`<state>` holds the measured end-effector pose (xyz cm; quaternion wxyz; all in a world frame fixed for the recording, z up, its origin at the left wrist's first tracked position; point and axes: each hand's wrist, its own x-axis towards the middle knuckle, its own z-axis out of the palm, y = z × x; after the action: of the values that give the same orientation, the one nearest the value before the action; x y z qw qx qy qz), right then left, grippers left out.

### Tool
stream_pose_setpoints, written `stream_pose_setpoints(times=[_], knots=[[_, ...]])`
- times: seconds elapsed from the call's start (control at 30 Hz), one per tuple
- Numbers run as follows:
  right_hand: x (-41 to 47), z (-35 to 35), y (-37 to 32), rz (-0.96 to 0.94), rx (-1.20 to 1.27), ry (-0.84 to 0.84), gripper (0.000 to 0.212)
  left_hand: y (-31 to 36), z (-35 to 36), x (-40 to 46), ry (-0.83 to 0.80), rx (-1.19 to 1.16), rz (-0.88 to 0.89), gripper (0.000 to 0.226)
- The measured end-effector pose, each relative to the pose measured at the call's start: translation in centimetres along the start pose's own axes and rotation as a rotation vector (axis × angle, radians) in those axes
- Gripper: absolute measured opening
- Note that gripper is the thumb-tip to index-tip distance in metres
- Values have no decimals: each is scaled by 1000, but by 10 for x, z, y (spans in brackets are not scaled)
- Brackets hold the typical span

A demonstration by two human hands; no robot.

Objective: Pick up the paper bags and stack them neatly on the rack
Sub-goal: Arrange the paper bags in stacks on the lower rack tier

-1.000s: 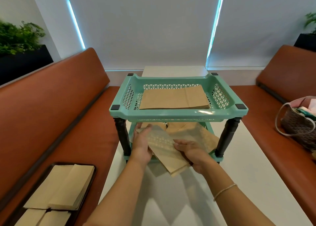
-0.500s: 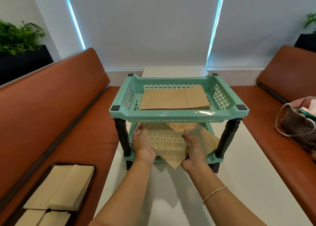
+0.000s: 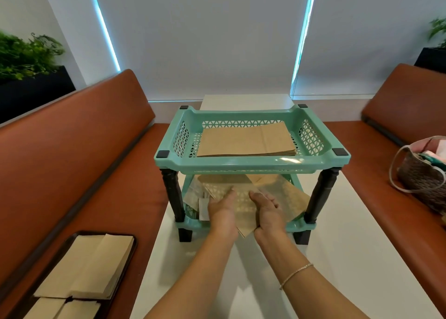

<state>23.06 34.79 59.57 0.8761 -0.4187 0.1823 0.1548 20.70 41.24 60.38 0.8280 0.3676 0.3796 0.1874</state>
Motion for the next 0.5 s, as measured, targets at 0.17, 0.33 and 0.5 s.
stream_pose_setpoints(times=[0.17, 0.33, 0.5], knots=[[-1, -5, -5, -49, -244, -25, 21, -7, -6, 4, -89, 57, 52, 29], [2, -9, -26, -368, -1119, -58, 21, 16, -16, 15, 35, 187, 86, 43], [22, -13, -39, -380, -2078, 25, 81, 27, -24, 17, 88, 310, 136, 46]])
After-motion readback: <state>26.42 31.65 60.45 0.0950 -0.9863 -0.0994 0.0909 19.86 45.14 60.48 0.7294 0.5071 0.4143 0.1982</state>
